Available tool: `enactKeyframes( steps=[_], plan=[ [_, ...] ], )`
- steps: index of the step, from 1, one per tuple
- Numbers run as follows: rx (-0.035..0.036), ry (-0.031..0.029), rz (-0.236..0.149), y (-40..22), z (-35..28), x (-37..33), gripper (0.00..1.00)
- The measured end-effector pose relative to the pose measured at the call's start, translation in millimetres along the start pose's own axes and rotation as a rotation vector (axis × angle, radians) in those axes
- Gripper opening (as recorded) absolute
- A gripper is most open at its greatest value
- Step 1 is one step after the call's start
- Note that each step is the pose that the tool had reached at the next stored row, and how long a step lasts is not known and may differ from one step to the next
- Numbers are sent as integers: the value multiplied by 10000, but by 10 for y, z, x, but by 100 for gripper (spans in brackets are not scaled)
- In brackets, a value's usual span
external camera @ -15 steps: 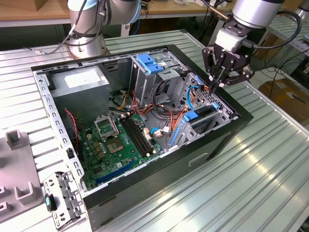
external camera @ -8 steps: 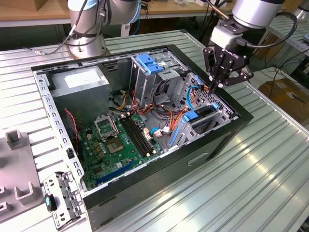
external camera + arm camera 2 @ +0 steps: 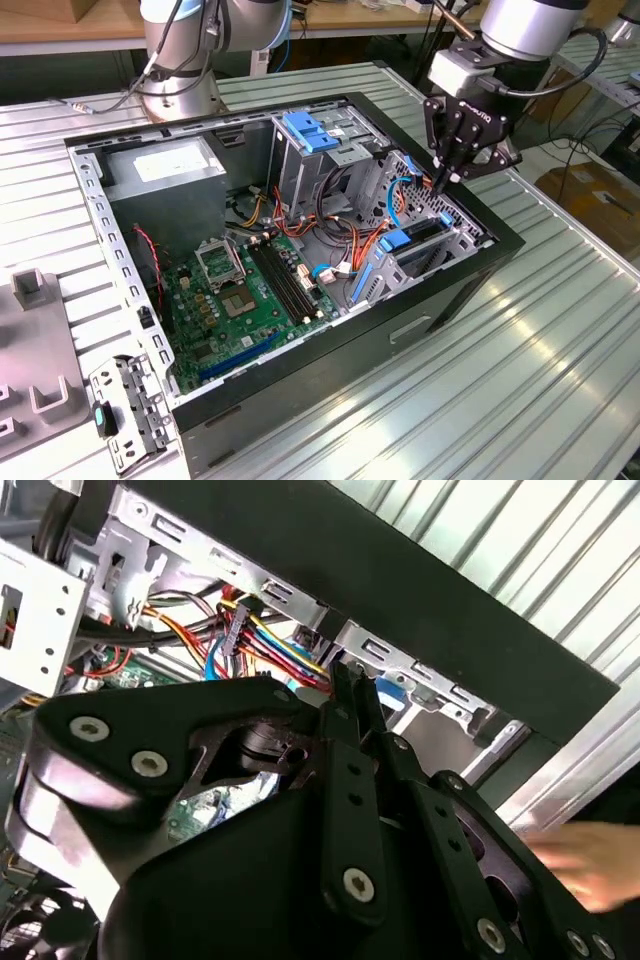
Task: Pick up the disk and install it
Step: 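Insert the first disk wire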
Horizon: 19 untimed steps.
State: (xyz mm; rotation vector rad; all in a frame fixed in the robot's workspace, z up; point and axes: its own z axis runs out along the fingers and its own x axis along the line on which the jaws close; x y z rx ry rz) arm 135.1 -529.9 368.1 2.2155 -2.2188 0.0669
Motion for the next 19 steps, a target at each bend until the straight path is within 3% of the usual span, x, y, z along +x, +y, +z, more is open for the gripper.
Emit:
enactKeyframes(
  steps=[1,2,5,11,19],
  plan=[
    [25,-1,4,28,6,0,17],
    [97,1,7,82,11,0,17],
    [120,-1,34,131,18,0,17],
    [124,-1,-79,146,46,76,17],
    [129,-9,-201,151,47,80,17]
  ],
)
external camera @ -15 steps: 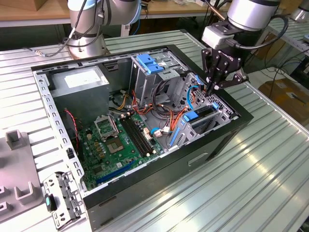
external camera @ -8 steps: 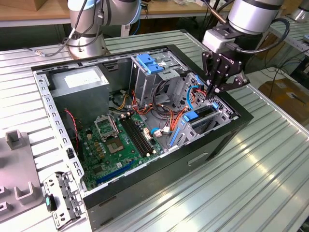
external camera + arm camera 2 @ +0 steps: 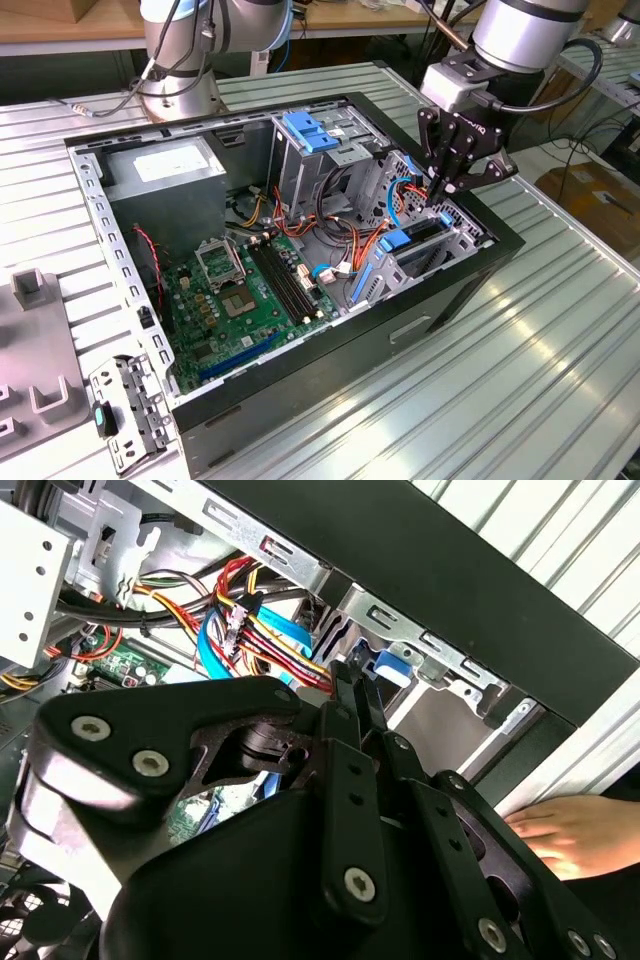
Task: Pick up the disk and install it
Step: 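Insert the first disk wire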
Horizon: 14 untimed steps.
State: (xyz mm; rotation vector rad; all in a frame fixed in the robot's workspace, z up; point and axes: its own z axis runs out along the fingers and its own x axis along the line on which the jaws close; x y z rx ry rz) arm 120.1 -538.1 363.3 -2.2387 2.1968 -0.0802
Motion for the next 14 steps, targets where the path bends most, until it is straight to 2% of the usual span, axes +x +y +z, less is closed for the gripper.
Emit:
enactKeyframes(
  steps=[8,14],
  plan=[
    [0,0,-2,1,1,12,17],
    [1,0,-5,2,6,71,17]
  ],
)
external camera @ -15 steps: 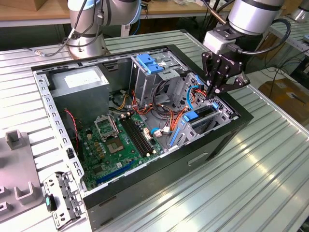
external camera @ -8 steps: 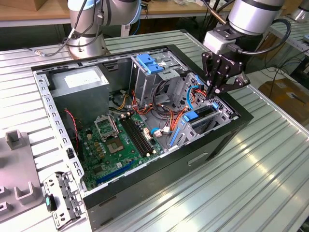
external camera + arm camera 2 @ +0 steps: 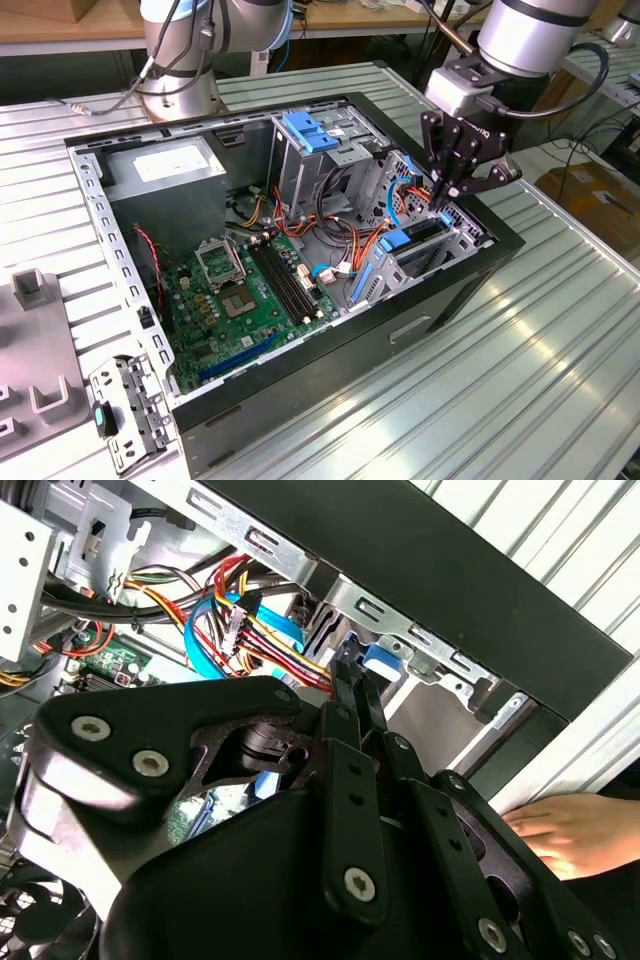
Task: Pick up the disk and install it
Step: 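Insert the first disk wire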
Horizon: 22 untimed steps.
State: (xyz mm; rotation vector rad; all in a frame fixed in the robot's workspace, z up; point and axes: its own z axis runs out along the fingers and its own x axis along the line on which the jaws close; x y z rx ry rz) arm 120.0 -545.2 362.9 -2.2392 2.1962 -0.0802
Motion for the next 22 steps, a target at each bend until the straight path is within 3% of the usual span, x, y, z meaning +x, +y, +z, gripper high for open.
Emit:
enactKeyframes(
  steps=[4,9,15,18,22],
  plan=[
    [10,0,-7,3,2,1,17],
    [17,-2,-6,80,41,-1,17],
    [15,1,51,87,94,19,17],
    [24,-6,-201,102,127,27,17],
    [19,3,-65,106,150,41,17]
  ],
)
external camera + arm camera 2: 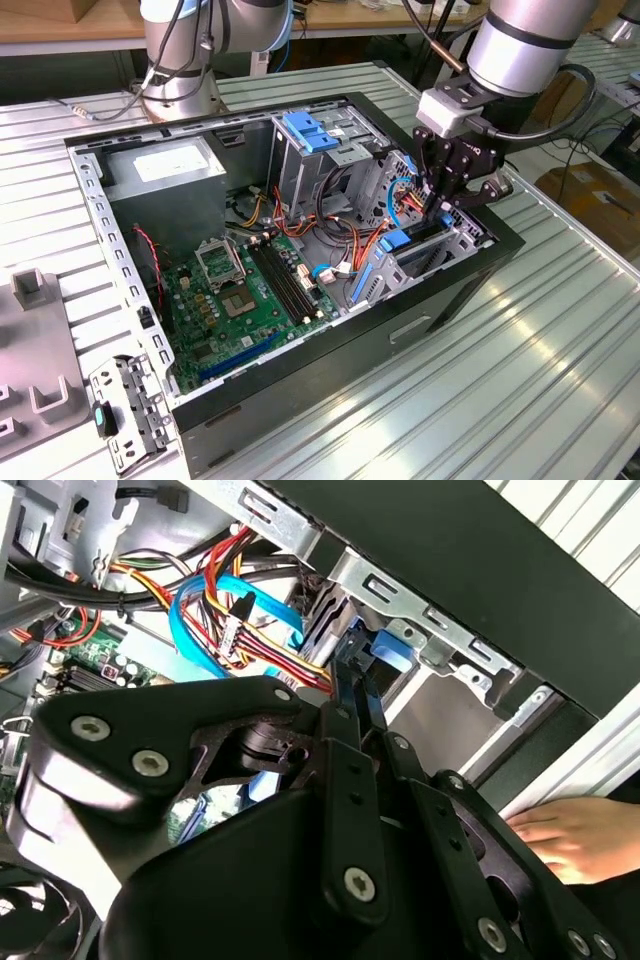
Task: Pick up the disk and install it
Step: 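Insert the first disk wire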
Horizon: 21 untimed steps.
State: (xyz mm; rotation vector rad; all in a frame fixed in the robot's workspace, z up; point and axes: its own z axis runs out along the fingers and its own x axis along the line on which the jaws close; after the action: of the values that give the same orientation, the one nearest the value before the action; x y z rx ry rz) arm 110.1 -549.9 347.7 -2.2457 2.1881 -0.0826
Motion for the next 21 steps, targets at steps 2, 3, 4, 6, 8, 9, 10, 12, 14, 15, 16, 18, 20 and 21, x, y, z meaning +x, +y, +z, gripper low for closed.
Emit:
enactKeyframes(
  steps=[2,3,4,6,8,9,10,12,14,15,16,18,20,21],
  plan=[
    [-3,7,112,1,9,0,17],
    [-5,8,161,1,15,0,17],
    [-7,11,198,1,19,0,17],
    [-10,15,282,1,28,0,17],
    [-11,16,344,2,40,-1,17],
    [-12,15,345,2,47,-1,17],
    [-12,15,346,2,55,-1,17],
    [-12,17,346,3,66,-2,17],
    [-13,18,346,3,66,-2,17],
    [-12,17,347,3,66,-1,17],
    [-13,16,347,3,67,-2,17],
    [-12,16,348,3,67,-2,17],
    [-13,13,347,2,62,-1,18],
    [-12,15,348,2,42,-1,24]
  ],
)
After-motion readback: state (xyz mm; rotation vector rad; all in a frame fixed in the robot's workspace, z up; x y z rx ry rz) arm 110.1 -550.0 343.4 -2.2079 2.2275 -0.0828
